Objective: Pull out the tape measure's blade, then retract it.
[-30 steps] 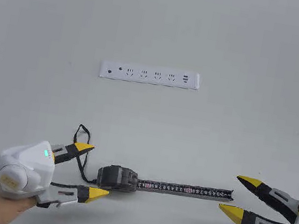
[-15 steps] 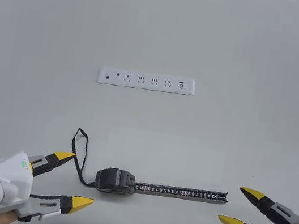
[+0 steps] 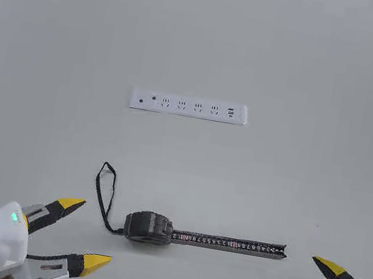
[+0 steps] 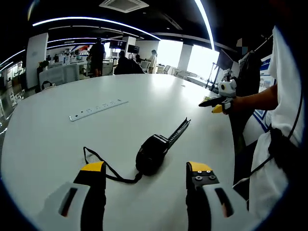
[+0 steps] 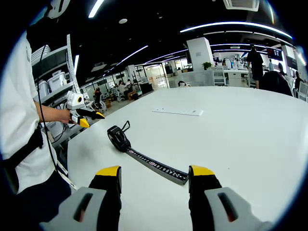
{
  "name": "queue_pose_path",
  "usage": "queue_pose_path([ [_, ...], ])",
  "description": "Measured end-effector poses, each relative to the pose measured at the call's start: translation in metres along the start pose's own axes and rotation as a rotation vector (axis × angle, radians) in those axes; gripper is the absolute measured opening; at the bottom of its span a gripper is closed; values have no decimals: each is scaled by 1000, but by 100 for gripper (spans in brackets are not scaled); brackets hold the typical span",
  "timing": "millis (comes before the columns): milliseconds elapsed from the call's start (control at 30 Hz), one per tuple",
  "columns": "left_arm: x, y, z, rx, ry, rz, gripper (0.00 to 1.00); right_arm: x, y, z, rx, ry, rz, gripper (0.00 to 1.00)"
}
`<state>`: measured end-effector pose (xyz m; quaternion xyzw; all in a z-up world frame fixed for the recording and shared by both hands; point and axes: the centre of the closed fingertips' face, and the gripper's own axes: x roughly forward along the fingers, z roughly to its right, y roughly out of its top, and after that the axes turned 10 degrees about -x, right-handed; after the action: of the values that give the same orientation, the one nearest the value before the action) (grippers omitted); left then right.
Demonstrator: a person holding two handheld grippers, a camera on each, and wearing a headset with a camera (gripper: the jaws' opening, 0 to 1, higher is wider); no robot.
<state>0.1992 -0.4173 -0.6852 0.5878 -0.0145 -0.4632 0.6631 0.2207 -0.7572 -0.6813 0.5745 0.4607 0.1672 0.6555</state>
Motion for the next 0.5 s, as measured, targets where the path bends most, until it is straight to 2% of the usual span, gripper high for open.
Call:
queue_pose_path([
  [333, -12, -8, 10, -19, 26, 11, 67, -6, 0, -9, -2, -10, 3, 57],
  [500, -18, -8, 12, -29, 50, 31, 67, -10, 3, -10, 4, -17, 9, 57],
])
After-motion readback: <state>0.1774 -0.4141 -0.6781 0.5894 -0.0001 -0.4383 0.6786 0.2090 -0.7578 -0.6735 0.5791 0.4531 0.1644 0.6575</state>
